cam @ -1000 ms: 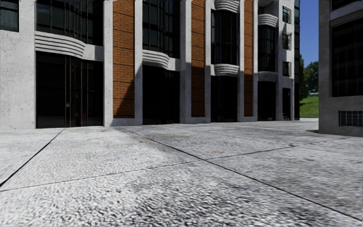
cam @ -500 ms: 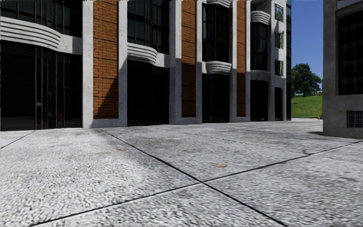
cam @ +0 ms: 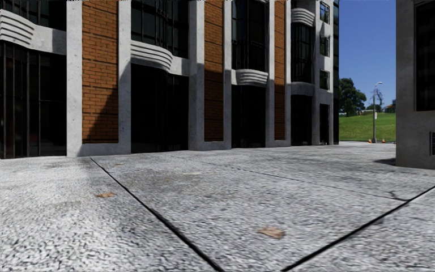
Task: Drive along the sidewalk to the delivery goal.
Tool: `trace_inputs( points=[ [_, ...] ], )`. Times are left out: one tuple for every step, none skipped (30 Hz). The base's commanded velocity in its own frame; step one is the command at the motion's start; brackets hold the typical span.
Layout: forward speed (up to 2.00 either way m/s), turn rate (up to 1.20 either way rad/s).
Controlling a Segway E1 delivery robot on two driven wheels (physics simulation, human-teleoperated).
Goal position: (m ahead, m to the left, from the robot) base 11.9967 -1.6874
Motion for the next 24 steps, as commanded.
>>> trace_inputs(
  points=[
    [2.0,-0.26],
    [2.0,-0.26],
    [2.0,-0.26],
    [2.0,-0.26],
    [2.0,-0.26],
    [2.0,-0.26],
    [2.0,-0.26],
    [2.0,-0.26],
    [2.0,-0.26],
    [2.0,-0.26],
    [2.0,-0.26],
    [2.0,-0.26],
    [2.0,-0.26],
    [2.0,-0.26],
    [2.0,-0.26],
    [2.0,-0.26],
    [2.0,-0.26],
    [2.0,-0.26],
    [2.0,-0.26],
    [2.0,-0.26],
    [2.0,-0.26],
    [2.0,-0.26],
    [2.0,-0.26],
    [2.0,-0.26]
  ],
)
